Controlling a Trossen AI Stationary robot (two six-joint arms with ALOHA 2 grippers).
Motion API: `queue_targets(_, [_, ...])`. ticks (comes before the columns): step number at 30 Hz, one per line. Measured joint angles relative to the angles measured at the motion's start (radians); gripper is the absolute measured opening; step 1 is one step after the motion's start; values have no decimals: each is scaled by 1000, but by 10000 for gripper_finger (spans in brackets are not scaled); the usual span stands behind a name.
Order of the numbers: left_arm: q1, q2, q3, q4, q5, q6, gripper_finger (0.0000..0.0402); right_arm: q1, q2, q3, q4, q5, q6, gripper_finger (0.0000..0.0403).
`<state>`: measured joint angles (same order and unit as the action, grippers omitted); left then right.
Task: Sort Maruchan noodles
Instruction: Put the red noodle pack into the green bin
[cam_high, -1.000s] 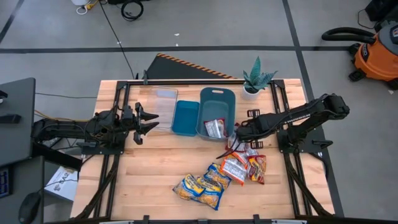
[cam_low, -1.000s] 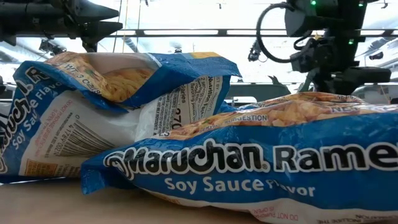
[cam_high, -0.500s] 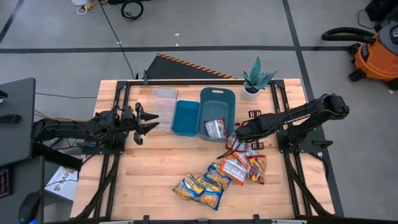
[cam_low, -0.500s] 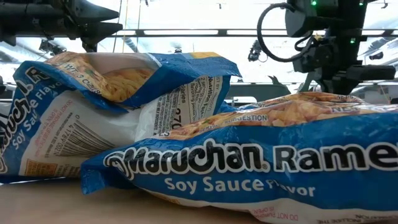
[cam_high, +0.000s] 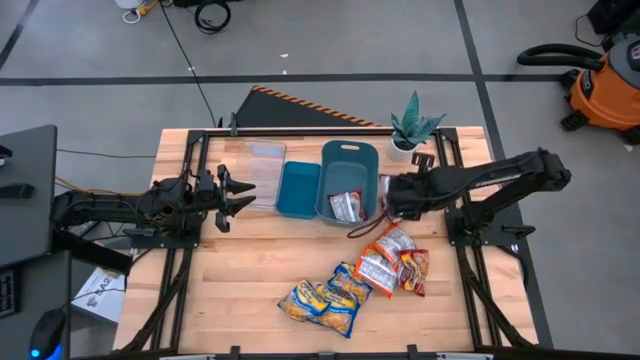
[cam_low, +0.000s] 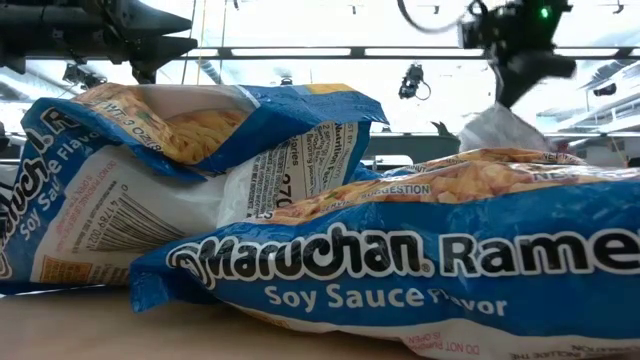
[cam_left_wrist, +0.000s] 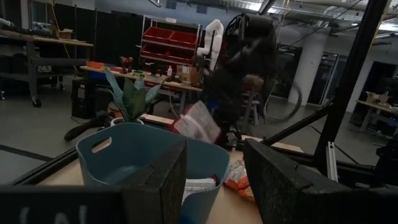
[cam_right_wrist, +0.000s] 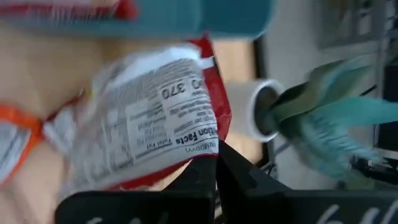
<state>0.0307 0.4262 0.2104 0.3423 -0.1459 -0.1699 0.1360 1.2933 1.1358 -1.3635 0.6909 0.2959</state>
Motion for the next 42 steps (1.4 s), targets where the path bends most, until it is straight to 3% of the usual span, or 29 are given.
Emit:
queue_targets(5, [0, 0, 0, 0, -2, 0, 167, -10, -35, 90, 44, 106, -9, 7])
queue_targets(14, [0, 0, 0, 0, -11, 7, 167, -79, -63, 132, 365, 106, -171, 7])
queue_targets(24, [0, 0, 0, 0, -11, 9, 167, -241, -47, 132, 683, -144, -294, 7])
queue_targets(32, [0, 0, 0, 0, -11, 9, 167, -384, 68, 53, 881, -363, -299, 7])
queue_targets(42, [0, 0, 0, -5, -11, 8, 167, -494, 237, 1, 922, -516, -288, 12])
